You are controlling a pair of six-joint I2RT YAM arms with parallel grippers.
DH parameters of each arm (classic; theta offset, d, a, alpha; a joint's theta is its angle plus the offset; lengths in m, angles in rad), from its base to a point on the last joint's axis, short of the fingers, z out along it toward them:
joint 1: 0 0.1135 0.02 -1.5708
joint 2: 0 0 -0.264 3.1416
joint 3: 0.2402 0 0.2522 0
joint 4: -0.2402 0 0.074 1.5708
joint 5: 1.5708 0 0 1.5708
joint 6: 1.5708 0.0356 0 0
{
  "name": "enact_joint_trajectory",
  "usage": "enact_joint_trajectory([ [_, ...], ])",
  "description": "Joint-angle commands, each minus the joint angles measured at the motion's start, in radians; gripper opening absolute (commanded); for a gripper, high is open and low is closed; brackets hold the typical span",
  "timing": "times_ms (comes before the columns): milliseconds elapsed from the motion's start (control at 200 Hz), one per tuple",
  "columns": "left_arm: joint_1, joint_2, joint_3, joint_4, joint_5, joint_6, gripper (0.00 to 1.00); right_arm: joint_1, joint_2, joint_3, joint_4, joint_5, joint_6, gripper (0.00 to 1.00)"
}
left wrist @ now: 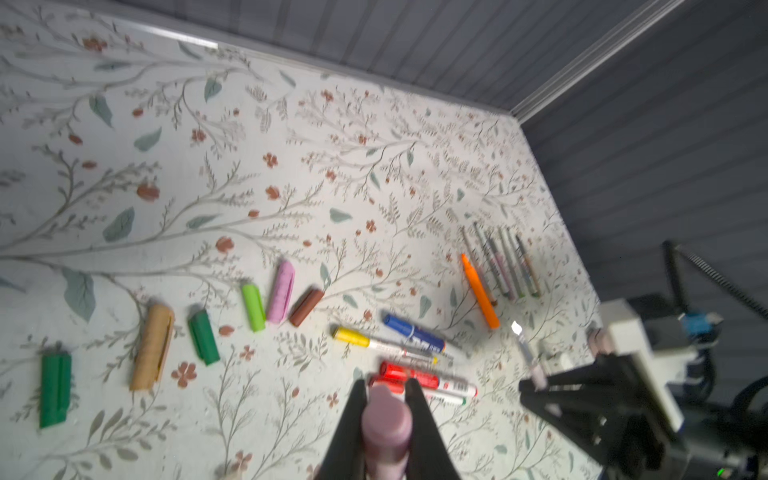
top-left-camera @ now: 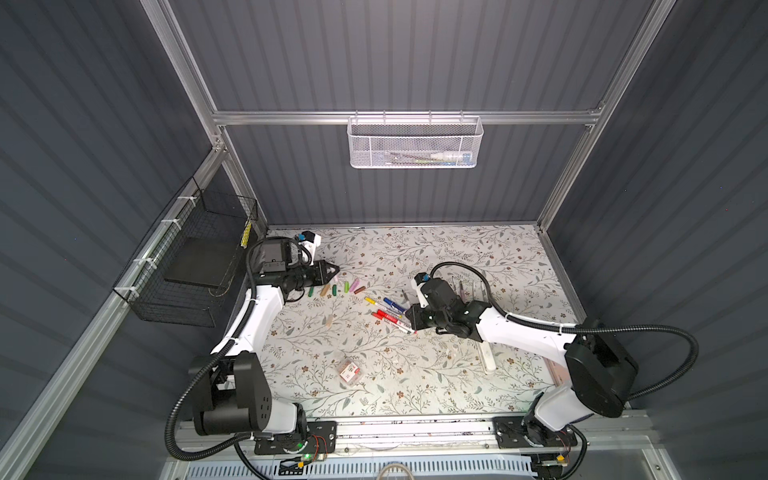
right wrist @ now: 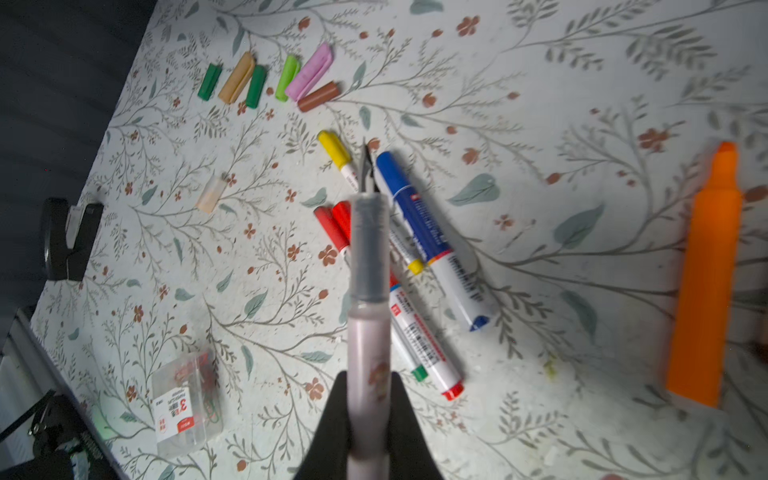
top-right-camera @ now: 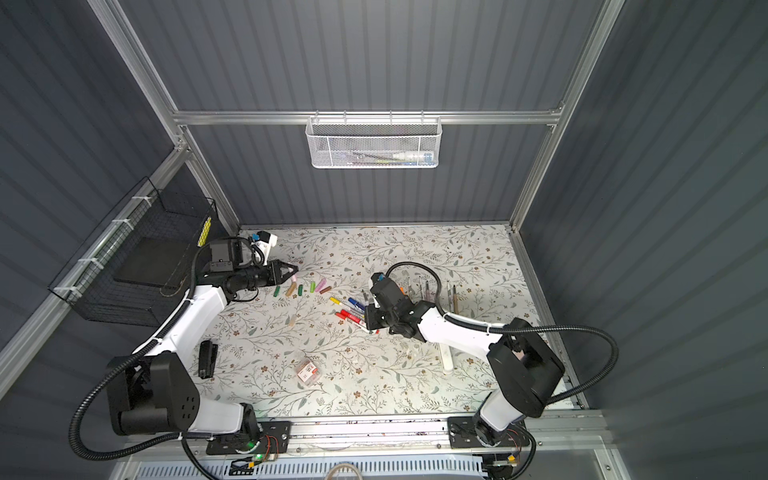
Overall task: Open the pen caps
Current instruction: 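Carry the pink cap toward the caps row while the right lowers the pen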
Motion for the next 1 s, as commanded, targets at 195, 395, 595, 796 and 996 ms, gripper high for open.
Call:
enact_joint_trajectory([
  [195, -0.051, 0.008, -0.203, -0.003, -0.228, 0.142, 0.0, -0.116, 0.05, 0.072, -0.1, 0.034, -0.018, 0.0],
  [395, -0.119, 0.082, -0.18, 0.006, -0.238, 0.155, 0.0, -0.146, 0.111, 0.108, -0.1, 0.028, -0.027, 0.0],
  [595, -0.125, 0.181, -0.147, -0.018, -0.331, 0.138, 0.03, -0.158, 0.194, 0.174, -0.13, 0.038, -0.043, 0.0],
  [796, -0.129, 0.229, -0.129, -0.029, -0.366, 0.137, 0.04, -0.175, 0.267, 0.217, -0.151, 0.034, -0.049, 0.0],
  [996, -0.129, 0.264, -0.122, -0.026, -0.391, 0.134, 0.12, -0.179, 0.326, 0.246, -0.179, 0.054, -0.066, 0.02],
])
